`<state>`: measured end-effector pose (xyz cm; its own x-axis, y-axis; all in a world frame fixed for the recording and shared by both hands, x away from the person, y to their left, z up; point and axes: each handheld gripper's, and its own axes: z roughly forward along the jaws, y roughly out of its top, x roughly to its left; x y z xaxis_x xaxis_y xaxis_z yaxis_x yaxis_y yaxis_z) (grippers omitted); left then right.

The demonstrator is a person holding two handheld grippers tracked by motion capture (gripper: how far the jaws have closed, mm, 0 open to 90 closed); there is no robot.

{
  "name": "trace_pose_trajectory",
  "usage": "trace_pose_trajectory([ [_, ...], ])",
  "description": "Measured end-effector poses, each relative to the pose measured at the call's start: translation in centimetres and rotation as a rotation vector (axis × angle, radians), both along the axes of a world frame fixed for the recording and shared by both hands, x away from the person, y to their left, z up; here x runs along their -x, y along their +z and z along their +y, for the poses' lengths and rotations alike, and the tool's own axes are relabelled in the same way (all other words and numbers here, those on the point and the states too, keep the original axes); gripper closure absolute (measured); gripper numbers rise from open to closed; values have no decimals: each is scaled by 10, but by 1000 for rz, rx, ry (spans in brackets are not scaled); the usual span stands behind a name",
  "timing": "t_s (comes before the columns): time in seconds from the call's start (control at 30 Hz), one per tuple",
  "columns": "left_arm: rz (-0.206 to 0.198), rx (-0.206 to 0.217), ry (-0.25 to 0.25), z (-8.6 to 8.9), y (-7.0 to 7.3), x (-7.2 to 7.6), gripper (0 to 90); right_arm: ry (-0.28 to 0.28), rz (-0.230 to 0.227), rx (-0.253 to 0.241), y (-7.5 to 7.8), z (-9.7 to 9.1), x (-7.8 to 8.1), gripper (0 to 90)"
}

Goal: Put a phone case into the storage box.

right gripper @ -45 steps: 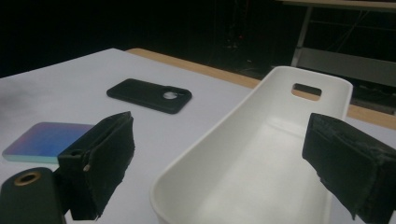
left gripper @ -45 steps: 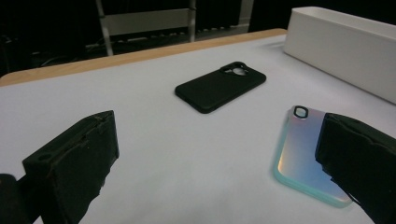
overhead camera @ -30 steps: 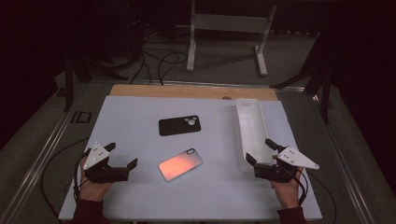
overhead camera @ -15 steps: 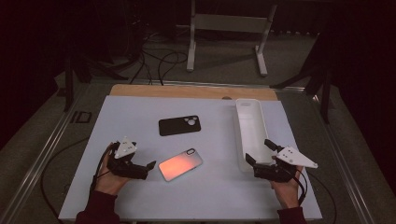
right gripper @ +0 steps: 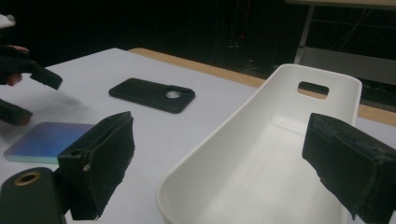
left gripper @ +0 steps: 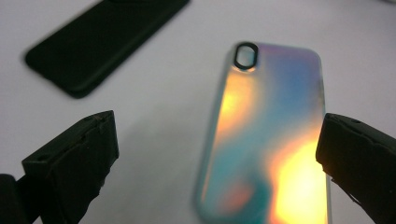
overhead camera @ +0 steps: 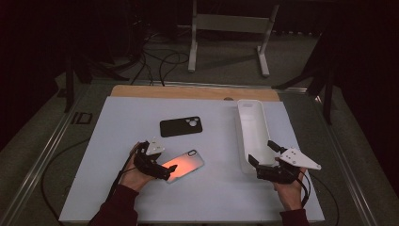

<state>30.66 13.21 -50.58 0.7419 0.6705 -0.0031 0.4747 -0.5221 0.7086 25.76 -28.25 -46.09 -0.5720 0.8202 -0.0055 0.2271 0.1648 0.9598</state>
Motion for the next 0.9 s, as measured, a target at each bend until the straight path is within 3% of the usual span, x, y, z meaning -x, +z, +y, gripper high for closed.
trace_pose_trajectory([
  [0.17, 24, -25, -22, -10, -8, -4, 0, -1, 2, 2, 0, 0, 0, 88],
  [0.23, 28, -54, -36, -16, -11, -4, 0, 2, 2, 3, 0, 2, 0, 87],
  [0.5, 62, -66, -73, -31, -18, -5, 0, 4, 1, 9, -1, 2, -1, 88],
  [0.6, 91, -82, -93, -36, -23, -4, 0, 2, -1, 10, 0, 1, 0, 87],
  [0.67, 97, -98, -102, -39, -25, -3, 5, 1, -1, 11, 0, 2, 0, 88],
  [0.9, 100, -97, -98, -40, -25, -2, 44, -1, 1, 13, -1, 1, 0, 88],
])
